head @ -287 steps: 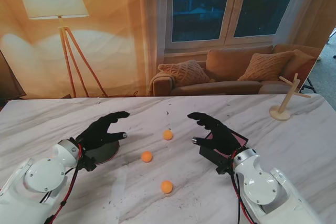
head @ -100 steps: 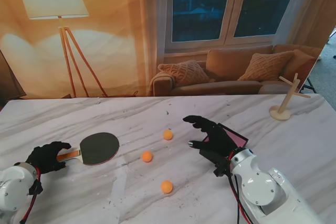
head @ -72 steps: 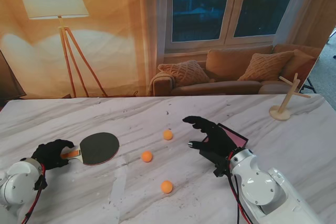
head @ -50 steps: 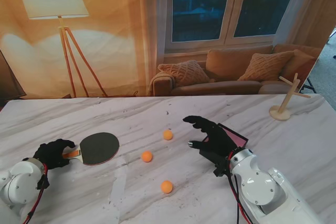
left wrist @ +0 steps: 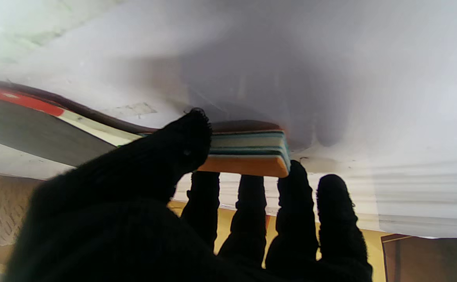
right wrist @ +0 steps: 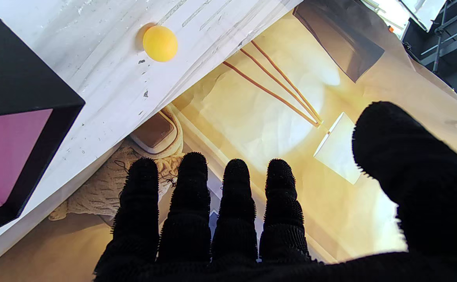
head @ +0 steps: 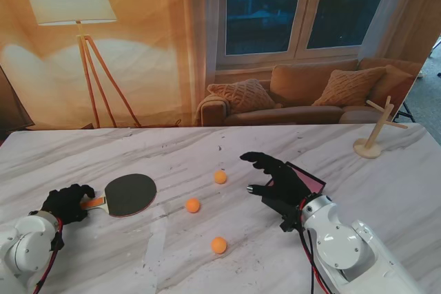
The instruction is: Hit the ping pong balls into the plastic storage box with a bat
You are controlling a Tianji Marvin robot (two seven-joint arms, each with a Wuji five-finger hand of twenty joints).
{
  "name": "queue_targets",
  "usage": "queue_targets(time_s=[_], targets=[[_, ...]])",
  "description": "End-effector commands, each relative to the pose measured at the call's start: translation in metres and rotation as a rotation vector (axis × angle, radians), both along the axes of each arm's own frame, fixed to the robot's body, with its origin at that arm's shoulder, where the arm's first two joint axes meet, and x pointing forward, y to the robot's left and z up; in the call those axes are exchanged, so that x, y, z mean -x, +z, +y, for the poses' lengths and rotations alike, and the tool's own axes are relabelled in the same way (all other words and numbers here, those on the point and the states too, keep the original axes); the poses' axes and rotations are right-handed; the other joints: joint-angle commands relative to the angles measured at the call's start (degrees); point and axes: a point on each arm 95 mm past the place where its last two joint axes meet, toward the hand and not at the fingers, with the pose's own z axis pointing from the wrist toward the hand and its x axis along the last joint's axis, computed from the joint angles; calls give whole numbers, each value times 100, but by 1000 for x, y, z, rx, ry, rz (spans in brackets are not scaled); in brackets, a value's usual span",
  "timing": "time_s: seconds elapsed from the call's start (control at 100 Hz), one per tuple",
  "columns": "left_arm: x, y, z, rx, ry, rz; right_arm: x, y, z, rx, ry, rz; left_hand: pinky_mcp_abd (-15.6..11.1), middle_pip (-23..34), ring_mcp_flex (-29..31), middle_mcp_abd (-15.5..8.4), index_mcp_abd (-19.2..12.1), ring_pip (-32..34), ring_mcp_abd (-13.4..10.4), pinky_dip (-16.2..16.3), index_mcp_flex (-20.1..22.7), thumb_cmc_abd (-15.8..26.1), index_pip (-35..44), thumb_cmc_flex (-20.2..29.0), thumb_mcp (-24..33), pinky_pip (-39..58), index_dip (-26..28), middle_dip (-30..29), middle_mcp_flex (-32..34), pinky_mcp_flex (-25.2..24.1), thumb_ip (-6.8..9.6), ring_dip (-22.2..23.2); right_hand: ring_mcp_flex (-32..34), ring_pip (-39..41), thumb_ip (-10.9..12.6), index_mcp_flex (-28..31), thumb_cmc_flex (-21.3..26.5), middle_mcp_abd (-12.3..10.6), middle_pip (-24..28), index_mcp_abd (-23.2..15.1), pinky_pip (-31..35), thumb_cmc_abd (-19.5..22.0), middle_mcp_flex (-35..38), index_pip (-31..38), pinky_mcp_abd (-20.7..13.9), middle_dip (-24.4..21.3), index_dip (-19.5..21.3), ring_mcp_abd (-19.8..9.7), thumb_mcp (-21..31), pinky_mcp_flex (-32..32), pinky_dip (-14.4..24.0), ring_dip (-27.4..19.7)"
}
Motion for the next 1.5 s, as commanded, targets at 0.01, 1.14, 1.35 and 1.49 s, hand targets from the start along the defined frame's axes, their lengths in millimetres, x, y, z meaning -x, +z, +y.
queue_targets(time_s=[0.01, 1.14, 1.35, 1.49], targets=[[8, -10, 1, -8, 17, 32, 0, -3, 0, 5, 2, 11, -4, 137, 124, 118, 66, 86, 111, 160, 316, -102, 361, 36, 176, 98, 189, 171, 234, -92, 110, 98, -161, 18, 136, 75, -112, -35, -59, -3, 10, 116, -90, 52, -181, 31, 38, -19, -49, -3, 55, 57], [8, 34, 3, 50, 9, -115, 0, -4, 3, -2, 8, 19, 576, -913, 762, 34, -230, -2001, 702, -810, 2041, -410, 2113, 1092, -345, -564, -258, -1184, 1103, 17, -482, -2079, -171, 12, 155, 85, -131, -39, -82, -50, 24, 197, -70, 11, -192, 55, 26, -24, -124, -16, 50, 67], [10, 52, 3, 67, -8, -145, 1, -5, 4, -4, 9, 20, 883, -1271, 2219, 345, -207, -1453, 1118, -865, 2010, -286, 2058, 1240, -546, 807, -123, -2270, 2557, 1129, -515, -2358, -168, 14, 157, 86, -126, -42, -84, -30, 28, 202, -70, 15, -185, 57, 30, -18, -121, -10, 51, 68], [11, 63, 4, 93, -15, -160, 1, -5, 4, -4, 10, 21, 899, -1228, 3055, 421, -239, -540, 1157, -931, 2003, -150, 1990, 1354, -769, 1828, -63, -1128, 3911, 1842, -539, -2168, -168, 14, 159, 92, -131, -47, -84, -36, 28, 219, -68, 18, -186, 58, 33, -19, -126, -12, 52, 69]])
